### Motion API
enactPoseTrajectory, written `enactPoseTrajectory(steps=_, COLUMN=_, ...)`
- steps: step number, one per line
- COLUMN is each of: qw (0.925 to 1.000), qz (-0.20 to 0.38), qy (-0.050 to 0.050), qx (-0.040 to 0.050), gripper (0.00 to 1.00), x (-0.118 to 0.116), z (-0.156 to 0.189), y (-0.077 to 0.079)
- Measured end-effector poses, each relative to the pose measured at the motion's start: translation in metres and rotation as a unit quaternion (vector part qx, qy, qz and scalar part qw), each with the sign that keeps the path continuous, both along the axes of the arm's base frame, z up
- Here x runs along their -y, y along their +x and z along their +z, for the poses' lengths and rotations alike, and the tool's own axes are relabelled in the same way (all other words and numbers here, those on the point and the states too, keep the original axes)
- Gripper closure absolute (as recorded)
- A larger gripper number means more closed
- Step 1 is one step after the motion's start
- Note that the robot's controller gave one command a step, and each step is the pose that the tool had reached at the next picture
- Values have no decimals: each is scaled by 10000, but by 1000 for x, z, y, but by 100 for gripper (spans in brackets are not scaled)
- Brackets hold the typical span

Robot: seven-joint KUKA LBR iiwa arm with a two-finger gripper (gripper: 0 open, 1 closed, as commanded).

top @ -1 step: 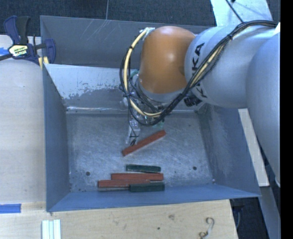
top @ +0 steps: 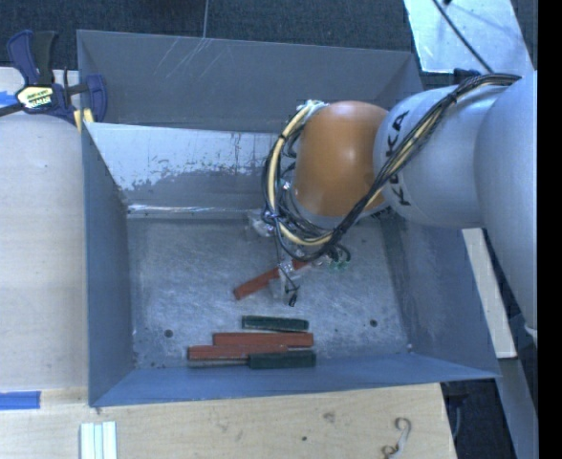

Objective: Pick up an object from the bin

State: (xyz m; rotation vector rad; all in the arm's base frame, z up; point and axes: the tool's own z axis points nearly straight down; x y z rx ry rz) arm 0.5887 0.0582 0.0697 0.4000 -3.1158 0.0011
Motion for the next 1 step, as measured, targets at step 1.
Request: enactPoseTrajectory(steps=1, qw=9870, qz=-1608, qy=14, qx=34, gripper=0, x=-4, z=32, y=-1)
